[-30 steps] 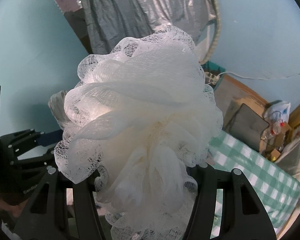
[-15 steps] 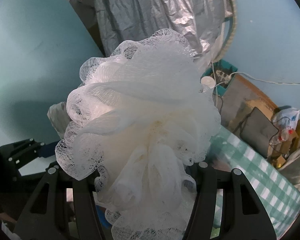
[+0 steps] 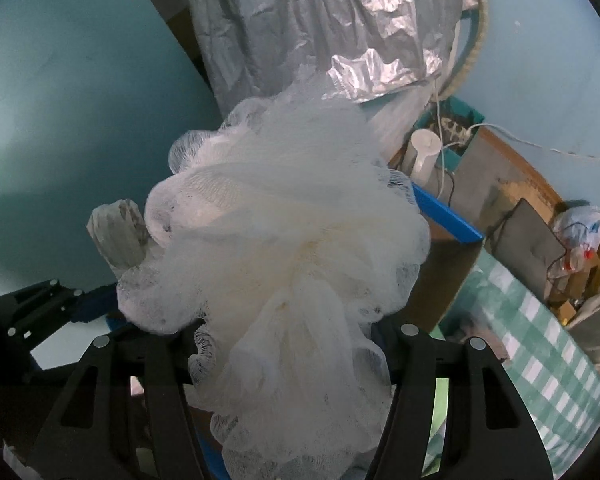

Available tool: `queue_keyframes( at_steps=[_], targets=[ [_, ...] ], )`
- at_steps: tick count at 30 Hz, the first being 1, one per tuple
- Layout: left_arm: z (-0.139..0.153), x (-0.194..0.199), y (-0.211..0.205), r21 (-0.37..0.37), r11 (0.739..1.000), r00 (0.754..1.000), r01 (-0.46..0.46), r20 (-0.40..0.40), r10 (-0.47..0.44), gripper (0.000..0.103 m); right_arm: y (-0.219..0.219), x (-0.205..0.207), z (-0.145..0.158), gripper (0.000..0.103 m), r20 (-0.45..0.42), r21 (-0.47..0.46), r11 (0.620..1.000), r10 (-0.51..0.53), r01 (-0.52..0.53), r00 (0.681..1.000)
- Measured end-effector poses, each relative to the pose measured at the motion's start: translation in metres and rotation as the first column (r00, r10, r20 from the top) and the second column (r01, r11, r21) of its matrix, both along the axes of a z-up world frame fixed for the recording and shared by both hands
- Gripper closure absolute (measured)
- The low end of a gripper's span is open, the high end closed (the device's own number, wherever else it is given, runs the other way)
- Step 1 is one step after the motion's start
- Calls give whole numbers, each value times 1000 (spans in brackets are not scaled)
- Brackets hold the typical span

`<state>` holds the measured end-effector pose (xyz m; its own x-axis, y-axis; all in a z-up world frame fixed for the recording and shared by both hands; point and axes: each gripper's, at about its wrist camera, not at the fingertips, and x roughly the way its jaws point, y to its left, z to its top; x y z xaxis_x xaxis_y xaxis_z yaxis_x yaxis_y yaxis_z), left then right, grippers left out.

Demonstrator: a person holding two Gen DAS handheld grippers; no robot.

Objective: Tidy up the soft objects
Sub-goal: 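Open both tools to drop the bath puff and plastic bag into the box, then move both tools back over the items on the table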

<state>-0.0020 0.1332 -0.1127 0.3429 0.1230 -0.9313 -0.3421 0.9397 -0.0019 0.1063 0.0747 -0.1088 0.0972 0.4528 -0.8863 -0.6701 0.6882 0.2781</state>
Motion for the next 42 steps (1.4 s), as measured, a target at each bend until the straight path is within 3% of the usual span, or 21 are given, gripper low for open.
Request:
queue_keyframes(
  at_steps=[2, 4, 7, 12, 28, 42],
  targets=[
    [-4, 1, 1, 7, 1000, 1000, -5, -16, 5, 70, 2, 0, -2, 33, -9, -6, 1000, 2, -2, 1000],
    [-6, 0, 3, 10, 1000, 1000, -8, -20, 8, 61, 2, -2, -2, 31, -5, -9, 1000, 4, -4, 1000],
    [-6, -3, 7, 13, 1000, 1000, -14, -22, 15, 49, 0, -5, 3, 19, 14, -11, 1000, -9, 9, 1000],
    [-3, -8, 9, 20, 999, 999, -25, -22, 25, 40, -6, -2, 8, 19, 18, 1, 999, -40, 40, 999],
    [26, -19, -4, 31, 999, 999, -25, 40, 23, 32, -36, -4, 37, 19, 67, 35, 996, -85, 83, 994],
    [41, -17, -40, 48, 998, 998, 34, 54, -36, 30, -86, -9, 43, 19, 83, 25, 990, -140, 138, 987]
  ],
)
